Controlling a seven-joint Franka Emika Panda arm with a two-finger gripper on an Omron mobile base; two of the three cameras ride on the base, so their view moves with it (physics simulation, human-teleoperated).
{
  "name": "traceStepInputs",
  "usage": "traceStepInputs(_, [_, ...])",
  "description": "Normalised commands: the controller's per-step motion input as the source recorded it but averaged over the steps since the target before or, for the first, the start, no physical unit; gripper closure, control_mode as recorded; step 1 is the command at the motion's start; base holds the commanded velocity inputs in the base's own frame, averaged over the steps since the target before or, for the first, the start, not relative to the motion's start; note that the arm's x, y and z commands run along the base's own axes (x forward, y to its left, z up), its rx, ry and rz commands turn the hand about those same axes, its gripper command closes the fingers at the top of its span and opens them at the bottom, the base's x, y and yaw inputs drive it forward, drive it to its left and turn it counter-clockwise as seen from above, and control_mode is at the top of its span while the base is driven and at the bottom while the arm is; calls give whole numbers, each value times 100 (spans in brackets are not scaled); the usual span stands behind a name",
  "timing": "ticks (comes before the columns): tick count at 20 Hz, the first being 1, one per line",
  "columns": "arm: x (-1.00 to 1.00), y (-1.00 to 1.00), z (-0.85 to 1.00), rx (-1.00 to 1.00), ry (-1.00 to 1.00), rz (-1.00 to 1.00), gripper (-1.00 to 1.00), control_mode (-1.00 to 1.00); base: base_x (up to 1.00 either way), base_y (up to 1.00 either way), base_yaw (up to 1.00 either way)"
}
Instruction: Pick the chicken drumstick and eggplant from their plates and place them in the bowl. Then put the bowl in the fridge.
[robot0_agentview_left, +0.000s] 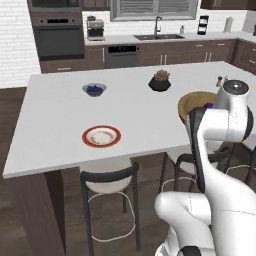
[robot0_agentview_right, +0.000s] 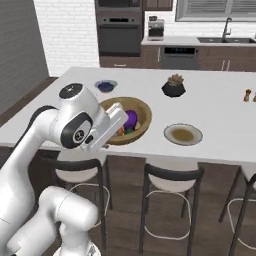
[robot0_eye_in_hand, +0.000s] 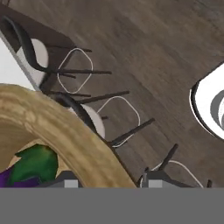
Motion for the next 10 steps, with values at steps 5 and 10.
traceStepInputs(5, [0, 0, 0, 0, 0, 0, 100, 100, -29, -95, -51])
traceStepInputs(10, [0, 0, 0, 0, 0, 0, 100, 100, 0, -60, -81])
